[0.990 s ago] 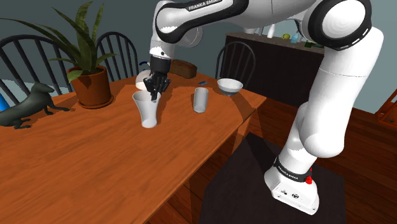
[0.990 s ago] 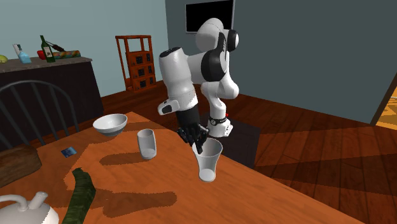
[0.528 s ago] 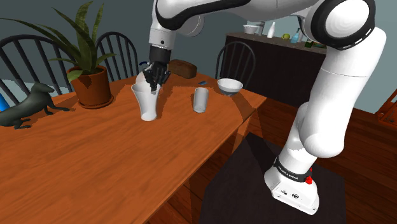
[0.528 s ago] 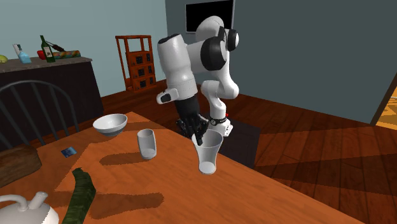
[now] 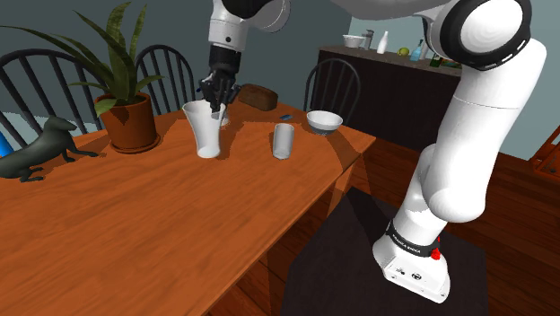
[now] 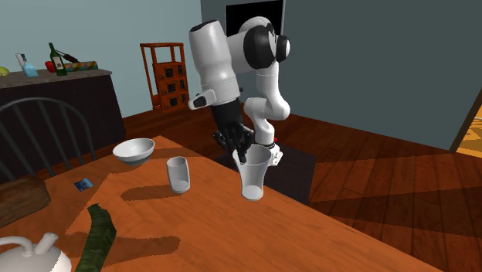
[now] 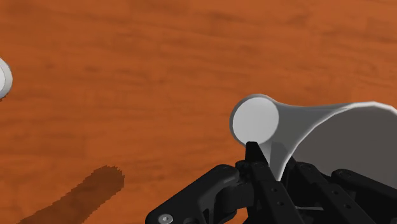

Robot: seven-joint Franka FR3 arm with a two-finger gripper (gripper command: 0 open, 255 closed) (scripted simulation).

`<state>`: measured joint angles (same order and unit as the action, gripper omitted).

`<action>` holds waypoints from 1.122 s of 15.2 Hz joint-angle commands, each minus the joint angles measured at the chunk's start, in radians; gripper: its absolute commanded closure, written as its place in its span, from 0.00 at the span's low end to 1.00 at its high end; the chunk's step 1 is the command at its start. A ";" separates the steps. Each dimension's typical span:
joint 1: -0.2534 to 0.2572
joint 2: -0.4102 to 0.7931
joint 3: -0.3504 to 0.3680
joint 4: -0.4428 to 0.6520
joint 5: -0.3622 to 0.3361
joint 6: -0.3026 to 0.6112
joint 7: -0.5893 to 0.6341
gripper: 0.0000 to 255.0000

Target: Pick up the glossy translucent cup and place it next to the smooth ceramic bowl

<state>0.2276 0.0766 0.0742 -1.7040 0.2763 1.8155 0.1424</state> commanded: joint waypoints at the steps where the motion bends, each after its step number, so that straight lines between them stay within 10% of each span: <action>1: -0.001 0.000 0.000 0.025 -0.002 -0.025 0.006 1.00; 17: -0.139 -0.222 -0.148 -0.180 -0.010 -0.118 -0.262 1.00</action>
<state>0.0998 -0.1344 -0.0601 -1.8758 0.2695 1.7072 -0.0964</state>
